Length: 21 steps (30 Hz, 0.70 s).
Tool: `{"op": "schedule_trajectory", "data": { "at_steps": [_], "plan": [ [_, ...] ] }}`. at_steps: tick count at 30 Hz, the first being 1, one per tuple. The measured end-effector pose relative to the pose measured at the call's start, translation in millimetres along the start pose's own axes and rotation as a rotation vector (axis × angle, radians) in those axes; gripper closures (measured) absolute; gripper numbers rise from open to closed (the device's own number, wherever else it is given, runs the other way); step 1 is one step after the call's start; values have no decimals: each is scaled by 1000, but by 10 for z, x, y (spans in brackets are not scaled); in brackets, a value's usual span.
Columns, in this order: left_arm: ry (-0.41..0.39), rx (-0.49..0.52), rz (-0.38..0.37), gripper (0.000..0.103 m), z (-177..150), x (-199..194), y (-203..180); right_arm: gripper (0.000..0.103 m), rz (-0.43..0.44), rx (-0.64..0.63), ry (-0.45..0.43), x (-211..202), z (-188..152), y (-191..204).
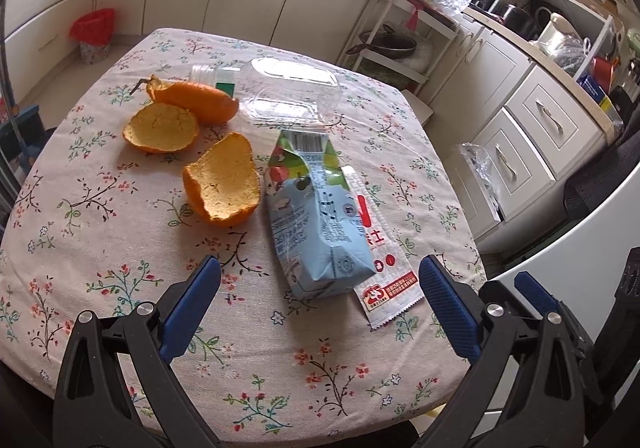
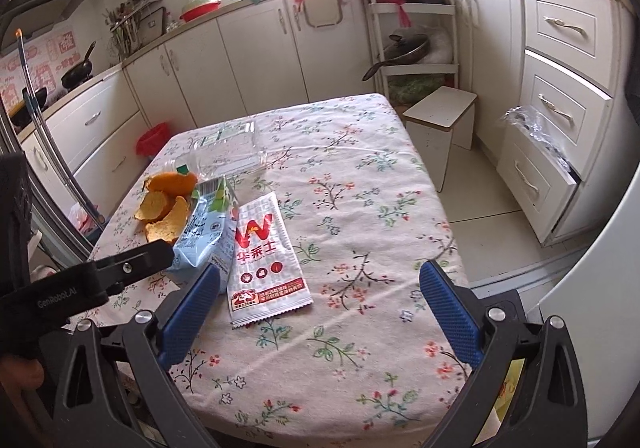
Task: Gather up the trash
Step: 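Grasp the blue juice carton with the right gripper while the left grasps an orange peel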
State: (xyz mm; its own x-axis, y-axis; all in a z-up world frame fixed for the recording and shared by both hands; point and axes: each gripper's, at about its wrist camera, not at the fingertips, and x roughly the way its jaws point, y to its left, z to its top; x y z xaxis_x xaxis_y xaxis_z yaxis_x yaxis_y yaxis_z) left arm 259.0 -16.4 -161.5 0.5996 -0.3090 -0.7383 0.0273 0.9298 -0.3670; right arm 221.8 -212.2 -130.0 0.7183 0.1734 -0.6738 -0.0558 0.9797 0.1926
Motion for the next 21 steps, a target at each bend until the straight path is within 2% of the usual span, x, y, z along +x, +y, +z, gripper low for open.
{"op": "schedule_trajectory", "data": {
  "at_steps": [8,17,21],
  "plan": [
    [-18,-91,26,8,123,-38,383,7,14,-33,44,238,-14,127],
    [-42,-158,80,8,232,-4,725,7,81,-22,54,291,43,322],
    [-68,-175,82,8,316,2,833,7,120,-40,55,320,81,503]
  ]
}}
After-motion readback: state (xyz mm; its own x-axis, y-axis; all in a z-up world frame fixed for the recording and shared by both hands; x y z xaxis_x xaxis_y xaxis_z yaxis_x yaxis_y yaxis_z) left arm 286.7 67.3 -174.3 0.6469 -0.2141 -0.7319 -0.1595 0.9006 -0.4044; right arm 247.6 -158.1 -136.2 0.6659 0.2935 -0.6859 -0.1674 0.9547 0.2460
